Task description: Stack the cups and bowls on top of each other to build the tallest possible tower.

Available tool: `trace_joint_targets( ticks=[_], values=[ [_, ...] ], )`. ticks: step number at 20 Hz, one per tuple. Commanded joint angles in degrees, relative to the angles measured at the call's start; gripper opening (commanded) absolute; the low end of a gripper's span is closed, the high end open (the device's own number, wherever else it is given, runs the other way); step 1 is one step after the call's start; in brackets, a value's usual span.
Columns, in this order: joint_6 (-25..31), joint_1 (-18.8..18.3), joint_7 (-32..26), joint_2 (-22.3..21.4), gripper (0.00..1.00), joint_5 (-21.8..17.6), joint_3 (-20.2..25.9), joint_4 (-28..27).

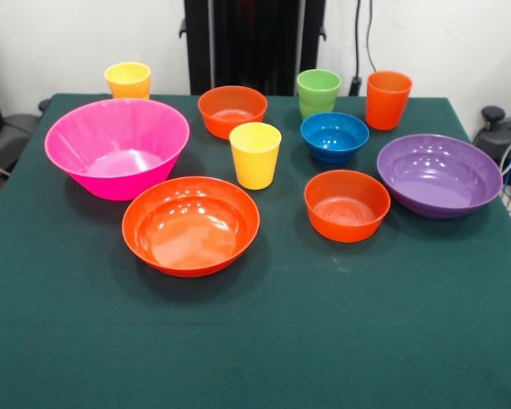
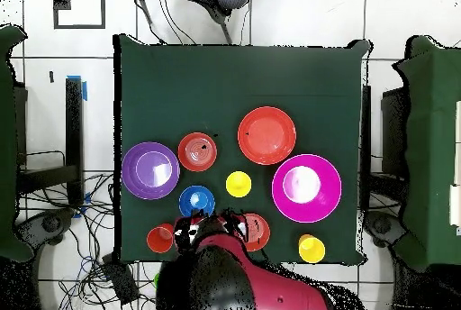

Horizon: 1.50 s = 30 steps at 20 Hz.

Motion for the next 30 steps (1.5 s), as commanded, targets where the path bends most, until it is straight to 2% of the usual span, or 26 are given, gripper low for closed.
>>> trace_joint_targets(
  ticks=[1, 3, 5, 6, 10, 12, 13, 15, 19, 30],
  values=[
    [-0.5, 6.4, 19.3, 7.3, 1.0, -8.4, 0.6, -0.9],
    [1.1, 7.8, 22.4, 8.7, 1.0, -11.7, 0.1, -3.5],
    [0.2, 8.7, 21.3, 10.1, 1.0, -13.5, -0.7, -3.0],
    [-1.1, 8.9, 20.3, 10.7, 1.0, -13.1, -1.0, -2.1],
    [-10.4, 8.4, 14.9, 14.2, 1.0, -11.5, 0.2, 4.9],
    [-16.0, 7.7, 14.7, 16.8, 1.0, -13.1, 1.0, 7.3],
    [-19.2, 8.1, 16.3, 18.9, 1.0, -14.9, 0.4, 7.7],
    [-21.5, 10.8, 20.2, 22.1, 1.0, -19.3, -2.8, 6.3],
    [-24.8, 15.8, 23.6, 27.7, 1.0, -23.4, -8.5, 3.7],
    [-33.9, 19.2, 22.3, 38.7, 1.0, -23.9, -12.9, 2.7]
  ],
)
